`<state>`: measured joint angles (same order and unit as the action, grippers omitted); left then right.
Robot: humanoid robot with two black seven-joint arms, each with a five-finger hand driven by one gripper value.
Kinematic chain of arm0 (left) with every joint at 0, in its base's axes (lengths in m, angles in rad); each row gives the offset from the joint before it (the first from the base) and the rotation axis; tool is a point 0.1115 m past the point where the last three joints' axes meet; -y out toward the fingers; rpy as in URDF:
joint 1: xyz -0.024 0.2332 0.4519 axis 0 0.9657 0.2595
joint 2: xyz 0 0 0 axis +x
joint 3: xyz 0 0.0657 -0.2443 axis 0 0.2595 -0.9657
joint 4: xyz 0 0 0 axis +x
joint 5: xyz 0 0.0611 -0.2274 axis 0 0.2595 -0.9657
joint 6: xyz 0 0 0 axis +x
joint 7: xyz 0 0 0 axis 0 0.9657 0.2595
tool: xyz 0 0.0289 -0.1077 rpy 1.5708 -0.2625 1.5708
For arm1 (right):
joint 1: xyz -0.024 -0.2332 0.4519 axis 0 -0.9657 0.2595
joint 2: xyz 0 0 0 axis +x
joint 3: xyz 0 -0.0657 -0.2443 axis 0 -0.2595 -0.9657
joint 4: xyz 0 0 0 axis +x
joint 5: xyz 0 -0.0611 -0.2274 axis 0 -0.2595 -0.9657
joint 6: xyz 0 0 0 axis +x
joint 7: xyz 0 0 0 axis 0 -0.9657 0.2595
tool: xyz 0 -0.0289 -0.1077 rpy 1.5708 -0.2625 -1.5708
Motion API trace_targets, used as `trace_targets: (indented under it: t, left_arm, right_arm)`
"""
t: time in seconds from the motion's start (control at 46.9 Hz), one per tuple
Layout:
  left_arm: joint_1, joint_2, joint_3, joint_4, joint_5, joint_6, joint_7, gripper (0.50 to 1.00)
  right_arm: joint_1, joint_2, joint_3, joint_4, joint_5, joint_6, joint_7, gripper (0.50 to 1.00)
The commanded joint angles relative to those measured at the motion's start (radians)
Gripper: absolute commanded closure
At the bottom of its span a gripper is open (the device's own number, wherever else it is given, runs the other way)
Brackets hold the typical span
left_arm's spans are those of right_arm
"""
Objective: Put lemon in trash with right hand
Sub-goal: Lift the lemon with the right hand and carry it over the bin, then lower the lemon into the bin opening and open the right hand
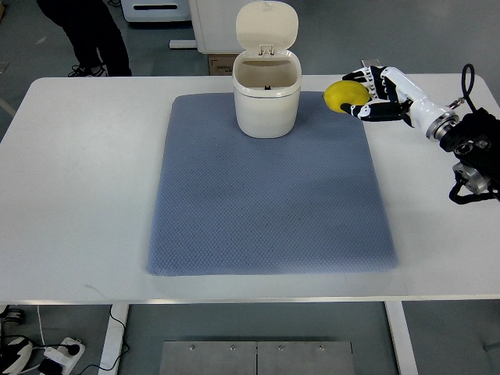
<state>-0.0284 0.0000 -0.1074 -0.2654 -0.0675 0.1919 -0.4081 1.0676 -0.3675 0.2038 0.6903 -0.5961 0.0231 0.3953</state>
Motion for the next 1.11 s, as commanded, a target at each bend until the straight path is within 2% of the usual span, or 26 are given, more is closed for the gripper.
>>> trace_targets:
  t: [0.0, 0.277, 0.426, 0.746, 1.087]
  left_arm:
    - [-0.001, 0.0, 0.0, 0.0, 0.0, 0.0, 0.0, 0.5]
    - [-0.001, 0.0, 0.0, 0.0, 0.0, 0.0, 0.0, 0.5]
    - [-0.001, 0.0, 0.0, 0.0, 0.0, 0.0, 0.0, 0.5]
    - [-0.001, 0.0, 0.0, 0.0, 0.0, 0.0, 0.0, 0.5]
    - [0.001, 0.0, 0.0, 0.0, 0.0, 0.0, 0.0, 0.5]
  right_arm:
    - [0.032, 0.005, 0.0, 0.0, -0.001, -0.002, -0.03, 1.0]
    - [0.138, 0.047, -0.038, -0.002, -0.004, -0.017, -0.107, 1.0]
    - [0.192, 0.07, -0.11, -0.002, -0.004, -0.063, -0.133, 1.0]
    - [0.276, 0.128, -0.219, -0.011, -0.005, -0.106, -0.213, 1.0]
    - [0.344, 0.219, -0.267, -0.074, -0.007, -0.137, -0.289, 1.0]
